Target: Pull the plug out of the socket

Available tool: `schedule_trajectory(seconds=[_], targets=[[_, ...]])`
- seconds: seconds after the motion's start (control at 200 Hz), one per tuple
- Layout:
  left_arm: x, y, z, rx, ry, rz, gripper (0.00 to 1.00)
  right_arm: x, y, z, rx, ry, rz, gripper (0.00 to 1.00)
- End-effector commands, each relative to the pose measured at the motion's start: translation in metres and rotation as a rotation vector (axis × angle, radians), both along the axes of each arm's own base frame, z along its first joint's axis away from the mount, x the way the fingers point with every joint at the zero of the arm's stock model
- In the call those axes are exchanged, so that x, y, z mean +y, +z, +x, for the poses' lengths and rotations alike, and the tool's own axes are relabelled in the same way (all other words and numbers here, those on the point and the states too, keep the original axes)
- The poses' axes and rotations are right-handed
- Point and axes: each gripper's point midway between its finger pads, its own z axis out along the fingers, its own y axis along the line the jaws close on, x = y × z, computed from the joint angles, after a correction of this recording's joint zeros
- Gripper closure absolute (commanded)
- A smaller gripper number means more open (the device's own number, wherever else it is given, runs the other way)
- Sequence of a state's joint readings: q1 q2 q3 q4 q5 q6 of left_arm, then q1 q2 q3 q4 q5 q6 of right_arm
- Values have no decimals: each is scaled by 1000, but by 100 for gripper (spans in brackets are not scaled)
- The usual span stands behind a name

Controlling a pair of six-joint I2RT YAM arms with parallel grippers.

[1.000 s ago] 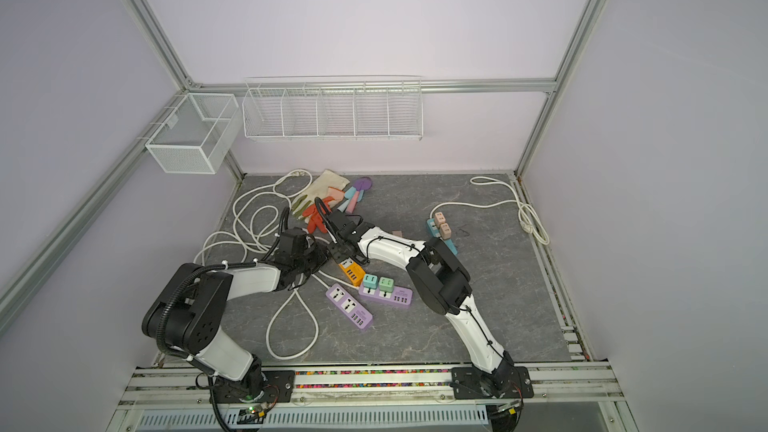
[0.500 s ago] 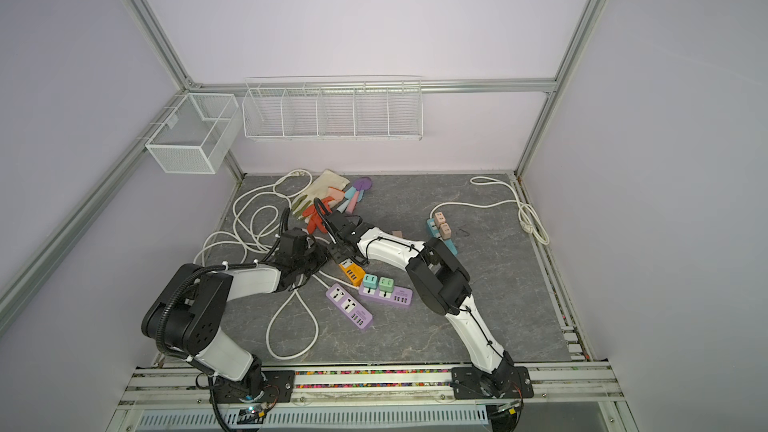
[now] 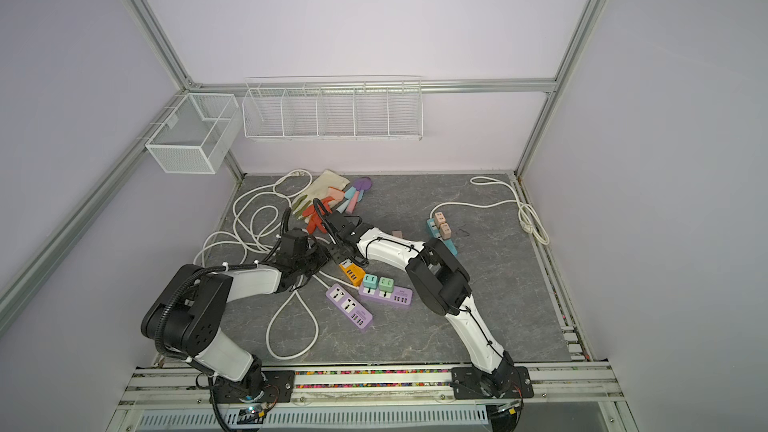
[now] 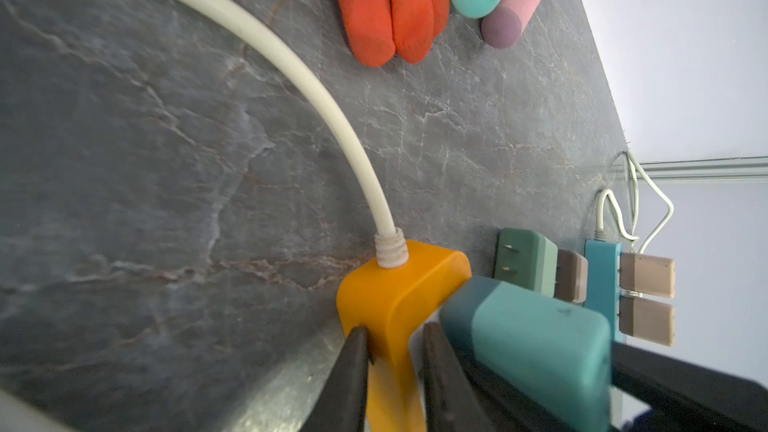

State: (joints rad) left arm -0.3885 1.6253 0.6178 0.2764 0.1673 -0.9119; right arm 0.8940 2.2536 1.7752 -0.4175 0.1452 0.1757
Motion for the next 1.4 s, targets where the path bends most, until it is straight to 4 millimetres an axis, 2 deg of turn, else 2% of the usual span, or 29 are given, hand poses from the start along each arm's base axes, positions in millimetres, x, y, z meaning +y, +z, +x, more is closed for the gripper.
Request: schedule_trajectory(seconds=[0.0,0.2,0.46,0.715,0.835,0.99,1.11,1.394], targets=[[25,-69,-60,282,5,145,77,-1,40,2,-21,-4,54,91],[26,-71,-60,291,10,154,77,15,43,-16,-49,52,27,92],[26,-69,-61,291,6,156,78,-2,53,2,-51,1,46,93],[23,-67,-59,289,0,154,79,10,56,-11,-63,42,46,93],[22,-64,-58,281,-3,152,79,4,70,-8,-87,27,56,93],[16,-50,-51,253,-21,135,79,-9,91,-6,-72,-8,140,93],[10,-32,-41,209,-29,113,78,-20,105,-8,-59,-35,201,93],[-2,15,-24,111,-48,78,76,-57,120,-7,19,-147,356,94]])
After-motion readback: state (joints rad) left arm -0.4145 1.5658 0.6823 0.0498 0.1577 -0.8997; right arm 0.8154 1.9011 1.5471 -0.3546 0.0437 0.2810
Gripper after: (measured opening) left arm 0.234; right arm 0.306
